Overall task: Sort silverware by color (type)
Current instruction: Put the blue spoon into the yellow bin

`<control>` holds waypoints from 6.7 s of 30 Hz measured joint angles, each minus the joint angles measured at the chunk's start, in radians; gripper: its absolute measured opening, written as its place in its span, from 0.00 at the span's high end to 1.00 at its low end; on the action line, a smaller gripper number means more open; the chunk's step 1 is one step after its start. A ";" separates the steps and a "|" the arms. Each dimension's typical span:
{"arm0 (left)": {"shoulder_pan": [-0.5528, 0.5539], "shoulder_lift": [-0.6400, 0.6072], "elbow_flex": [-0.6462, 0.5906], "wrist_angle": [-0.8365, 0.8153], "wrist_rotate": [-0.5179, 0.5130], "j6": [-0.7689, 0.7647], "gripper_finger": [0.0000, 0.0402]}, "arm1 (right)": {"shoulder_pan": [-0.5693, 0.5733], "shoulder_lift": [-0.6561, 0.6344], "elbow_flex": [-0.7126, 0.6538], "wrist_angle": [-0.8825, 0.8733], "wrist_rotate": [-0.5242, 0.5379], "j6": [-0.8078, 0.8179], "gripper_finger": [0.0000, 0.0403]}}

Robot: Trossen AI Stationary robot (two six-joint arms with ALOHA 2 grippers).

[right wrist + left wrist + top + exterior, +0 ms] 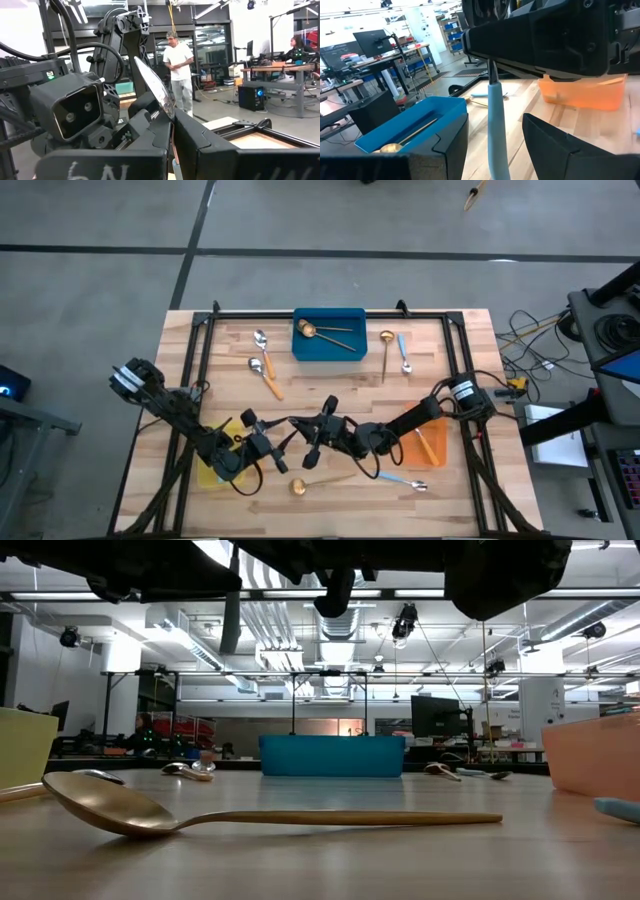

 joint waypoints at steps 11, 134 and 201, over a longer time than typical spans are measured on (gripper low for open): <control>0.011 0.000 0.000 0.000 -0.001 -0.003 0.62 | 0.000 0.000 -0.001 -0.001 -0.026 0.007 0.98; -0.473 -0.717 -0.263 -0.447 0.091 -1.129 0.98 | -0.088 -0.378 0.138 -1.127 0.008 -0.029 0.65; -0.241 -0.281 0.175 -1.901 0.970 -2.327 0.96 | -0.108 -0.381 0.148 -1.247 0.009 -0.074 0.65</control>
